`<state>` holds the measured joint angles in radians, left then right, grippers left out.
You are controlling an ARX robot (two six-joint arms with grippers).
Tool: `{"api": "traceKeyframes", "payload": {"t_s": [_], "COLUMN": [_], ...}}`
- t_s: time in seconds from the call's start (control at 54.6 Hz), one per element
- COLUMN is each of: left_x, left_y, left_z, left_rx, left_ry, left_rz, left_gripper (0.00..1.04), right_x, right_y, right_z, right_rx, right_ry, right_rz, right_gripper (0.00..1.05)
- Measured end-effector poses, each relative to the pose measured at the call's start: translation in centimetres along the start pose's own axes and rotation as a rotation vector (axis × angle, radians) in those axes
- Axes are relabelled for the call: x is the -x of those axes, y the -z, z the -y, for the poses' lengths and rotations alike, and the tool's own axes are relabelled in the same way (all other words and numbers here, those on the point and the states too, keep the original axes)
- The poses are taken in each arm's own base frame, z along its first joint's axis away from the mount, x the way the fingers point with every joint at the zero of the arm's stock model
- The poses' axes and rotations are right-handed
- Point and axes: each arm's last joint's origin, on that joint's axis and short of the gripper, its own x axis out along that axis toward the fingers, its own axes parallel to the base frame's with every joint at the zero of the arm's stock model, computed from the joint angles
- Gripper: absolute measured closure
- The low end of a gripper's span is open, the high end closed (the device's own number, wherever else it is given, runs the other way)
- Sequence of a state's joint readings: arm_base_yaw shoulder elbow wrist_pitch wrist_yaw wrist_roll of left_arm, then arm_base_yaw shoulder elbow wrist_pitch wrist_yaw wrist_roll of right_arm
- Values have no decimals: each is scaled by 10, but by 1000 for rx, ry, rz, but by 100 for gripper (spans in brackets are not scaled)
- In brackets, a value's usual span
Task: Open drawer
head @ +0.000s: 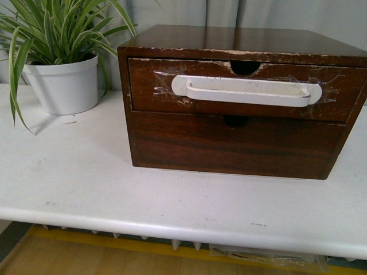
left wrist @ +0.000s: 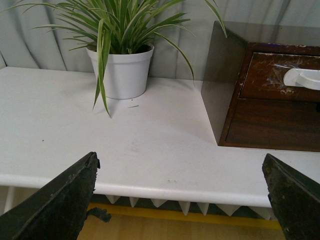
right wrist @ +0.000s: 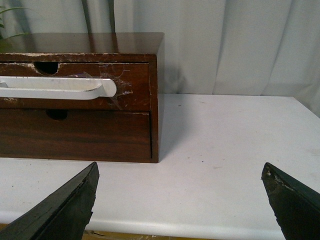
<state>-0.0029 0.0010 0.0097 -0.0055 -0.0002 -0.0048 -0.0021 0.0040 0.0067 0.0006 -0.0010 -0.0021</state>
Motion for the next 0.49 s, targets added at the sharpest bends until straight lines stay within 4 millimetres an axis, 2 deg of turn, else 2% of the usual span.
{"api": "traceKeyframes", "payload": {"t_s": [0.495], "left_x": [0], "left_y": [0], "left_z": [0], "left_rx": [0], "left_ry": [0], "left_rz": [0], "left_gripper": [6], "right_x": [0], "right_y": [0], "right_z": [0], "right_rx": [0], "right_ry": [0], "right_rz": [0], "right_gripper": [9]}}
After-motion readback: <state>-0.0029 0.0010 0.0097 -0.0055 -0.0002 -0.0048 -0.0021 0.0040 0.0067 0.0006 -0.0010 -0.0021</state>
